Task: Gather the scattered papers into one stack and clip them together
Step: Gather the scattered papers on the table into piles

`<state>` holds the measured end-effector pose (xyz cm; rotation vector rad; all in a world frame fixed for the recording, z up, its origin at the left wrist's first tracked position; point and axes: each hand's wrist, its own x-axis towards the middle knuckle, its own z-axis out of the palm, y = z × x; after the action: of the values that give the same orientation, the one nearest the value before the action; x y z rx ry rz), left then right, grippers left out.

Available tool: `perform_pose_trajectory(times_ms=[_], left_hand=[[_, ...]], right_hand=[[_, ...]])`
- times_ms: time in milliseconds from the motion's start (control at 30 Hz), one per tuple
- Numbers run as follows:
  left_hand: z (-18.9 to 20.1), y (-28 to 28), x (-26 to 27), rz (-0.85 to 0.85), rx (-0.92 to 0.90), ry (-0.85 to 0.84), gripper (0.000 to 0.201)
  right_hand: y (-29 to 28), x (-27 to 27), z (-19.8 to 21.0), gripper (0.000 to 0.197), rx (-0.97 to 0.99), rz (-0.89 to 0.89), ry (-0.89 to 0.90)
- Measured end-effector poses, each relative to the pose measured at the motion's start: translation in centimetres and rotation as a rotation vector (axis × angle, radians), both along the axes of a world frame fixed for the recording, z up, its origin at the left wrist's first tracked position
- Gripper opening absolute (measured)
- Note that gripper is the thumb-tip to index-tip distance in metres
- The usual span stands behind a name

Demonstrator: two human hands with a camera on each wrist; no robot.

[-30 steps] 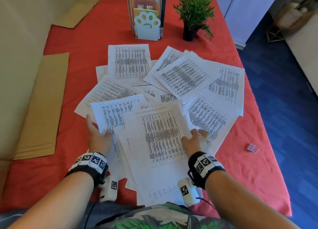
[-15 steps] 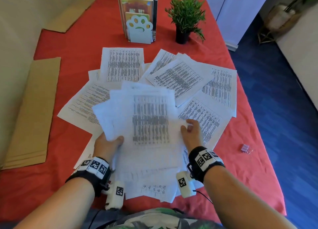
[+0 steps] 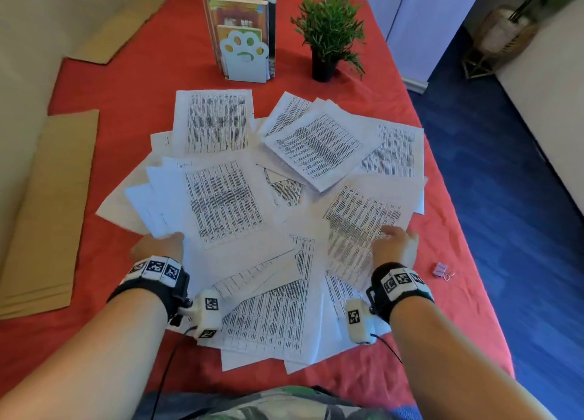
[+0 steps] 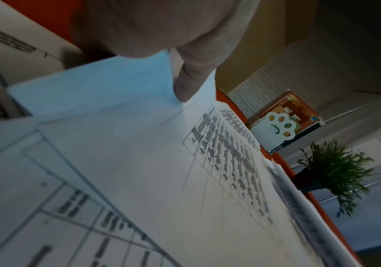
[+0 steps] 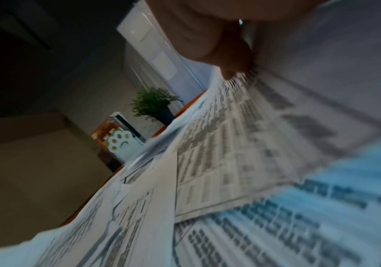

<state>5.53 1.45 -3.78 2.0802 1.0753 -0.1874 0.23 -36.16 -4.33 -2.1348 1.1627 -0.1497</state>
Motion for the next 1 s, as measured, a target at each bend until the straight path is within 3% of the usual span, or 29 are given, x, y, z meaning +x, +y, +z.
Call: perform_pose_trajectory(times_ms=[167, 367, 500, 567, 667, 733, 800, 867, 933, 1000], left_hand=[[-0.2, -0.3, -0.1, 0.026, -0.001, -0.068, 0.017], [1.6, -1.2, 0.0, -0.020, -0.009, -0.040, 0.041], [2.8, -2.0, 0.2, -0.001, -0.008, -0.068, 0.045], [2.8, -2.1, 0.1, 0.001, 0.000, -0.080, 0.045], [1.9, -1.4, 0.4, -0.002, 0.002, -0.093, 0.045], [1.7, -0.9, 0.2, -0.011, 0.022, -0.088, 0.050], [1.3, -0.6, -0.1, -0.025, 0.018, -0.093, 0.043], [1.0, -0.5, -0.7, -0.047, -0.001, -0.114, 0.038], [0.5, -0.4, -1.5, -0.090, -0.031, -0.134, 0.036], [0.0, -0.3, -2.4, -0.160, -0.054, -0.136, 0.035]], right_hand=[[-0.1, -0.6, 3.0, 0.050, -0.260, 0.189, -0.302], [0.6, 0.6, 7.4, 0.050, -0.493, 0.356, -0.711], [2.6, 1.7, 11.1, 0.034, -0.446, 0.466, -0.923], [3.2, 2.2, 10.9, 0.035, -0.253, 0.482, -0.839], [4.7, 1.3, 8.6, 0.048, 0.203, 0.413, -0.468], [5.4, -0.1, 5.6, 0.059, 0.363, 0.330, -0.280], [6.0, -1.6, 2.7, 0.052, 0.391, 0.302, -0.108], [7.0, -2.7, 0.8, 0.010, 0.312, 0.313, 0.039], [7.8, -3.1, -0.7, 0.026, 0.253, 0.288, 0.049], [8.6, -2.9, -0.9, 0.029, 0.298, 0.223, 0.015]])
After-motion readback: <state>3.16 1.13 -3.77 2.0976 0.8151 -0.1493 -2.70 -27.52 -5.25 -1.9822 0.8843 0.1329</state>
